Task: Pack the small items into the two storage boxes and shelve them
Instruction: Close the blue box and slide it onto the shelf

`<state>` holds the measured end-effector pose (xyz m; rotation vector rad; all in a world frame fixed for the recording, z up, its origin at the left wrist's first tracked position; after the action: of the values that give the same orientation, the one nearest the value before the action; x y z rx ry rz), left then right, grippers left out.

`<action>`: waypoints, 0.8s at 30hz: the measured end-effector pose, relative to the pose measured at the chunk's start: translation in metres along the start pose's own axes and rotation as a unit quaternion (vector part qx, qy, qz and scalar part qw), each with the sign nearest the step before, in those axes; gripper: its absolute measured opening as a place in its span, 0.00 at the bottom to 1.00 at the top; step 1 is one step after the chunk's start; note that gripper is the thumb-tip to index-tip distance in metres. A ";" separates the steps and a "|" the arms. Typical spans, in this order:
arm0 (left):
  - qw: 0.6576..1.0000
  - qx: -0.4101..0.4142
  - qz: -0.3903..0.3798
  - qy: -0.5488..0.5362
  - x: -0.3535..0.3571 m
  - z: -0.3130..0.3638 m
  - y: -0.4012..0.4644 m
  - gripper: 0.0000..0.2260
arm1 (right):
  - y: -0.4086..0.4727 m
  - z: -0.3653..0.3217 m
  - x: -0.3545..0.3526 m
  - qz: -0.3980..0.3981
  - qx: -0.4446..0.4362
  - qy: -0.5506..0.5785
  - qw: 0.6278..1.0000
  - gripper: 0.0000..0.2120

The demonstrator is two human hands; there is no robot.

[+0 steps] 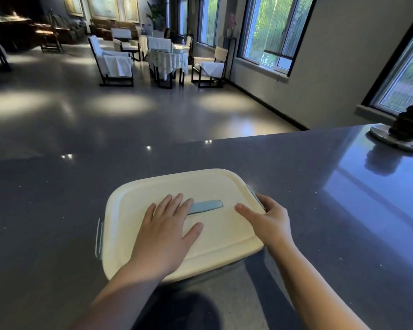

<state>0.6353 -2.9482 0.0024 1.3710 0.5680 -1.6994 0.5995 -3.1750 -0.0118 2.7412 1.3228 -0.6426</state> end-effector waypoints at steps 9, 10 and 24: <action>1.000 -0.004 0.003 0.000 0.000 0.001 0.000 0.26 | -0.001 -0.003 -0.001 0.039 -0.066 -0.081 0.994 0.29; 1.000 -0.004 0.004 0.002 0.000 0.001 0.000 0.26 | -0.001 -0.003 -0.001 0.044 -0.072 -0.095 0.992 0.30; 0.950 -0.190 0.209 -0.131 -0.014 -0.050 -0.066 0.24 | -0.077 -0.047 0.078 -0.215 -0.375 -0.432 0.791 0.26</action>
<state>0.6084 -2.8695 -0.0094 0.8937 0.3913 -1.3143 0.6011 -3.0579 0.0133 1.2453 1.4555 -0.9463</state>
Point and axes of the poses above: each hand's wrist, its own y-axis towards the middle knuckle, its own x-axis out of the palm, z = x × y, the point moved 1 cm from there along y, towards the middle knuckle, and after that the axes turned 6 degrees about x, right-handed, at the moved point
